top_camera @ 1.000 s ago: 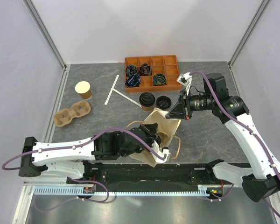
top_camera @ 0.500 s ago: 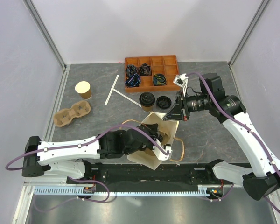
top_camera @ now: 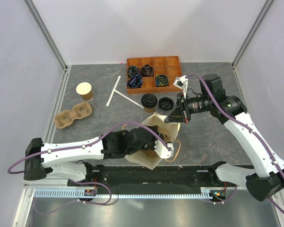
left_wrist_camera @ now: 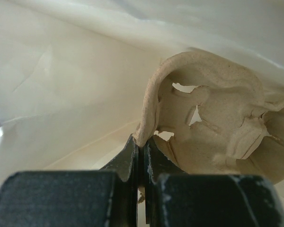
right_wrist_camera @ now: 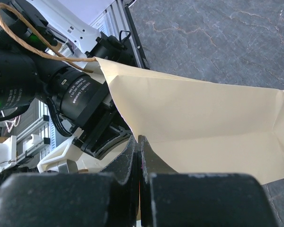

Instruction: Pack the takeout coffee

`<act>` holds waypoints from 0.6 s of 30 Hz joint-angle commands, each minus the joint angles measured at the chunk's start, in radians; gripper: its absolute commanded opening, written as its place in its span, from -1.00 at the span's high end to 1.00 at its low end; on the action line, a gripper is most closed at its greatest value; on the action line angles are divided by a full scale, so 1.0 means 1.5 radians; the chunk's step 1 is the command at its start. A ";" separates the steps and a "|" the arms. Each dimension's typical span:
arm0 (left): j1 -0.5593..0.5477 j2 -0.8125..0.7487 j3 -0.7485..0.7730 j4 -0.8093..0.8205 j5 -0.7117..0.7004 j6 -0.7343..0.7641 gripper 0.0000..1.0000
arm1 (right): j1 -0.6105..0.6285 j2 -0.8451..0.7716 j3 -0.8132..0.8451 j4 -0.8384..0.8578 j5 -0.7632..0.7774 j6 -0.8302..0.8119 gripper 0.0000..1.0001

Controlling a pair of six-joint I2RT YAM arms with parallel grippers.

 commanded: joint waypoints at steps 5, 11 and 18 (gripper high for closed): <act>0.032 0.011 -0.010 0.022 0.044 -0.032 0.95 | 0.011 0.003 0.020 0.001 -0.045 -0.022 1.00; 0.044 0.024 0.002 0.024 0.048 -0.024 0.52 | 0.011 0.006 0.020 0.000 -0.047 -0.025 1.00; 0.044 0.026 0.046 0.010 0.045 -0.021 0.17 | 0.012 0.010 0.021 -0.002 -0.046 -0.029 1.00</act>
